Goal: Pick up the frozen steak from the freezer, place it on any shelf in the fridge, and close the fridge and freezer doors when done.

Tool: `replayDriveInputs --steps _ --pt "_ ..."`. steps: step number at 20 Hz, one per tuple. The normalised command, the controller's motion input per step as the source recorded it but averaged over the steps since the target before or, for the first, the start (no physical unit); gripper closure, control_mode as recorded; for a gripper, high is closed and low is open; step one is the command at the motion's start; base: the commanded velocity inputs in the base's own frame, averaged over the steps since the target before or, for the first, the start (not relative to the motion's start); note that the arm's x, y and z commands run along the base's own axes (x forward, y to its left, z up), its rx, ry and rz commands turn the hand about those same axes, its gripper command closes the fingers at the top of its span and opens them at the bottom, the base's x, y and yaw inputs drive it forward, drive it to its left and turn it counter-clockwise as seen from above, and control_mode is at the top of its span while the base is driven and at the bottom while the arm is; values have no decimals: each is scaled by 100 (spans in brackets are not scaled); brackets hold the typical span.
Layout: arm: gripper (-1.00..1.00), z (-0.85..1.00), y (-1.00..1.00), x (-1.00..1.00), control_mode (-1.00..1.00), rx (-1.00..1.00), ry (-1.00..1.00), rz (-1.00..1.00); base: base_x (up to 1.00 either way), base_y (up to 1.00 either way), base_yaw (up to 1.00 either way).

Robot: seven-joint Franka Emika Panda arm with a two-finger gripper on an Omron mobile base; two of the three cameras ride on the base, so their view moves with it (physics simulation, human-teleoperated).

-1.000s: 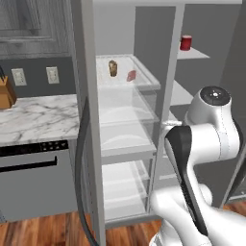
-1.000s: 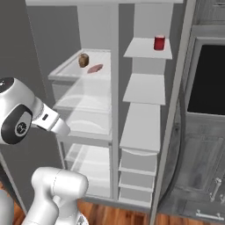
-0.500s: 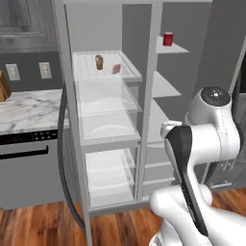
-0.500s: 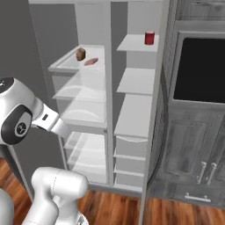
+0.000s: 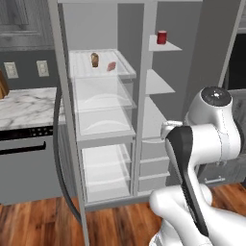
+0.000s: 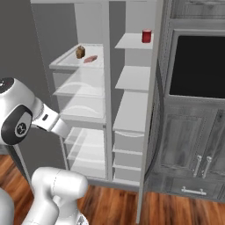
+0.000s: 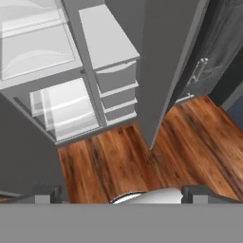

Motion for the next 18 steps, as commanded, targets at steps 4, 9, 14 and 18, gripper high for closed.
replayDriveInputs --steps 4,9,14,18 --pt "-100 0 0 0 -100 0 0 0 0 0 0" --pt "-100 0 5 -23 -100 0 -1 3 0 0 0" --pt "-100 0 83 -98 -100 0 -20 20 0 0 0" --pt "-100 0 100 -89 -100 -4 -28 17 0 0 0"
